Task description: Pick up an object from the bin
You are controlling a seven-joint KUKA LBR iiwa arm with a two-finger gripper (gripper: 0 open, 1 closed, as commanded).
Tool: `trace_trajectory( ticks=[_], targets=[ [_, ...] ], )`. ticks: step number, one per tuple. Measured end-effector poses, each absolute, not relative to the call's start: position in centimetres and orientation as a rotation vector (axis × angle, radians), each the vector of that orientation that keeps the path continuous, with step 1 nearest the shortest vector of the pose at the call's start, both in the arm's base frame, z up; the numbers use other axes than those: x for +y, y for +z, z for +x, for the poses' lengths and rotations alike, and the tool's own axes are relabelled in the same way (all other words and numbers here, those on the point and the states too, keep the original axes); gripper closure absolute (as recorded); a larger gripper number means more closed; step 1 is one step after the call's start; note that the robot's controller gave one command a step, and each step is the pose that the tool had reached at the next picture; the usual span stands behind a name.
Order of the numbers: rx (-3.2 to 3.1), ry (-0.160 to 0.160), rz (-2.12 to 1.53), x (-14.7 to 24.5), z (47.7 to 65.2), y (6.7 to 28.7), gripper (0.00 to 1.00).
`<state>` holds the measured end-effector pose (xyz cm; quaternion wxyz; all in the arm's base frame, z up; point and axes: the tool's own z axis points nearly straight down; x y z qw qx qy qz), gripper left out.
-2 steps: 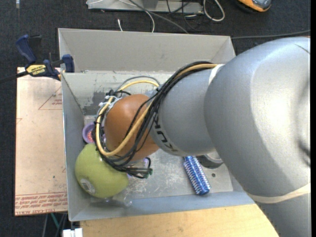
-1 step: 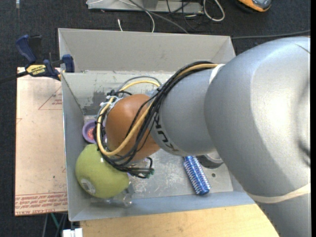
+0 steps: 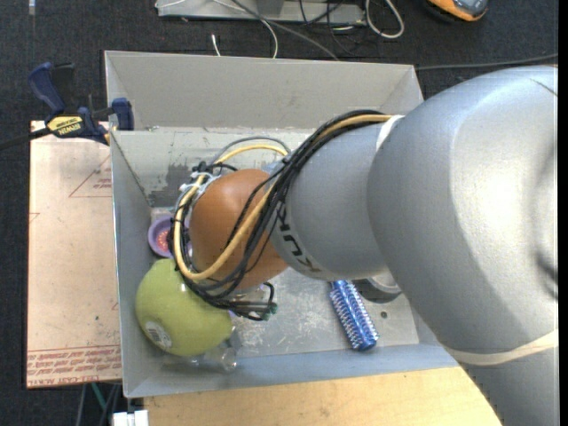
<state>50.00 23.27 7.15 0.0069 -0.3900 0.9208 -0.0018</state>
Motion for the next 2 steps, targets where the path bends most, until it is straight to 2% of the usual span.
trace_trajectory(
  ticks=[1,2],
  targets=[
    [2.691,-0.008,-1.575,20.33,49.49,7.13,1.00],
    [2.691,-0.008,-1.575,20.33,49.49,7.13,1.00]
  ],
)
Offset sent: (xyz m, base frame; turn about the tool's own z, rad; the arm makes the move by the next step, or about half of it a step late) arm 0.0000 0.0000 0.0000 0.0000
